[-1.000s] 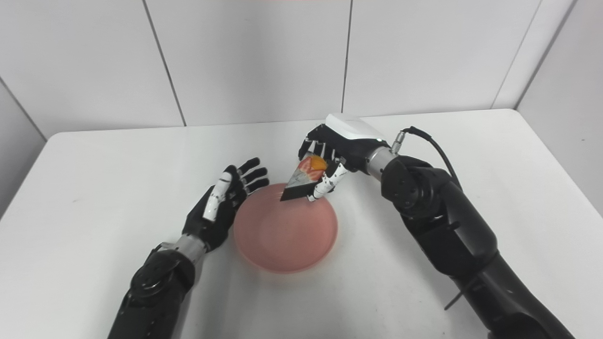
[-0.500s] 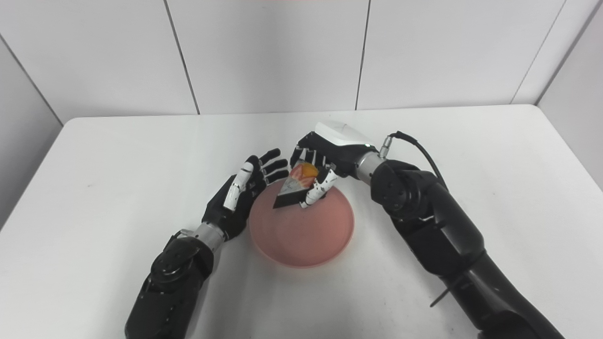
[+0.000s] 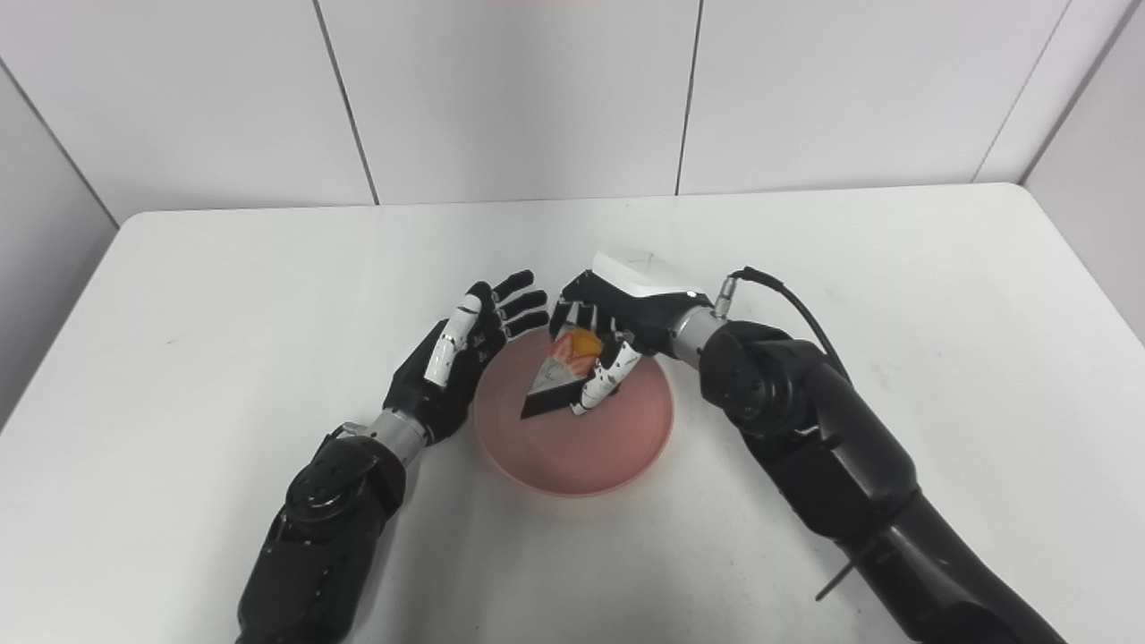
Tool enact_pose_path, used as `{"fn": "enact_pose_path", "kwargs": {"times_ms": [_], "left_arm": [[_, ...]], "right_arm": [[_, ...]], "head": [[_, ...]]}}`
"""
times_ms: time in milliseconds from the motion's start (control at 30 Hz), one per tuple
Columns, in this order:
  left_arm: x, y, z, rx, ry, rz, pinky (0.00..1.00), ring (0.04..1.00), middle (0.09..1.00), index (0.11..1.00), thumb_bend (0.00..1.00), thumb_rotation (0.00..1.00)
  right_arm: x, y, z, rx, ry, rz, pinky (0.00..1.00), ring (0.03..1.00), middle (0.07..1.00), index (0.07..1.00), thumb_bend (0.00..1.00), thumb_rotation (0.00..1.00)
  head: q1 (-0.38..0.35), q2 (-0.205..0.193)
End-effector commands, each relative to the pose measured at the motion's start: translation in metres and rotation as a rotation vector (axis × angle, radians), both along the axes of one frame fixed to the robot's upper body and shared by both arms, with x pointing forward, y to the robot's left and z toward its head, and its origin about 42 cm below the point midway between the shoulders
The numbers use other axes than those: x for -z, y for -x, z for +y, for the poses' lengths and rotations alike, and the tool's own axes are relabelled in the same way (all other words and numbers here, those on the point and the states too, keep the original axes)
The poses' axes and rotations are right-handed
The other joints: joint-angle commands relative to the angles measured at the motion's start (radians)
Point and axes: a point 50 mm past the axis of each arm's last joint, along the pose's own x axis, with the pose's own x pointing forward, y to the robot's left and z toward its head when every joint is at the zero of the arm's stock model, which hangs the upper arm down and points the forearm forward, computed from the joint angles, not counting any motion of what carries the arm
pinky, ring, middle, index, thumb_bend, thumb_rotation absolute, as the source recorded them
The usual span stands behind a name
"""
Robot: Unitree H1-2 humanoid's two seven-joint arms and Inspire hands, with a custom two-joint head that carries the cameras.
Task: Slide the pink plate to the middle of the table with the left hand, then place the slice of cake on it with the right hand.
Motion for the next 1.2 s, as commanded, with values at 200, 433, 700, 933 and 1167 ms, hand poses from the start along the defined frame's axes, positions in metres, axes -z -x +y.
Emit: {"fn": "enact_pose_path", "kwargs": {"times_ms": [200, 433, 700, 933, 1167], "left_arm": [[0.022, 0.008, 0.007, -0.018, -0.031, 0.126, 0.84, 0.863, 0.869, 0.857, 0.41, 1.00], [0.021, 0.008, 0.005, -0.021, -0.029, 0.128, 0.83, 0.858, 0.864, 0.852, 0.40, 1.00], [0.020, 0.009, 0.003, -0.021, -0.030, 0.126, 0.83, 0.861, 0.868, 0.855, 0.41, 1.00], [0.018, 0.009, 0.003, -0.008, -0.034, 0.117, 0.83, 0.858, 0.863, 0.846, 0.40, 1.00], [0.018, 0.009, 0.003, -0.009, -0.026, 0.124, 0.84, 0.869, 0.877, 0.869, 0.41, 1.00]], "right_arm": [[-0.011, 0.009, 0.007, -0.045, 0.014, -0.061, 0.37, 0.434, 0.450, 0.516, 0.53, 0.00], [0.002, 0.014, 0.012, -0.049, -0.011, -0.039, 0.39, 0.449, 0.455, 0.517, 0.52, 0.00], [0.011, 0.019, 0.016, -0.070, -0.003, -0.027, 0.40, 0.453, 0.460, 0.516, 0.52, 0.00], [0.015, 0.023, 0.018, -0.070, 0.041, -0.035, 0.47, 0.541, 0.472, 0.535, 0.52, 0.00], [0.011, 0.028, 0.018, -0.071, 0.122, 0.004, 0.62, 0.807, 0.881, 0.909, 0.76, 0.32]], "head": [[-0.001, 0.012], [0.002, 0.016], [0.009, 0.019], [0.008, 0.020], [0.006, 0.020]]}}
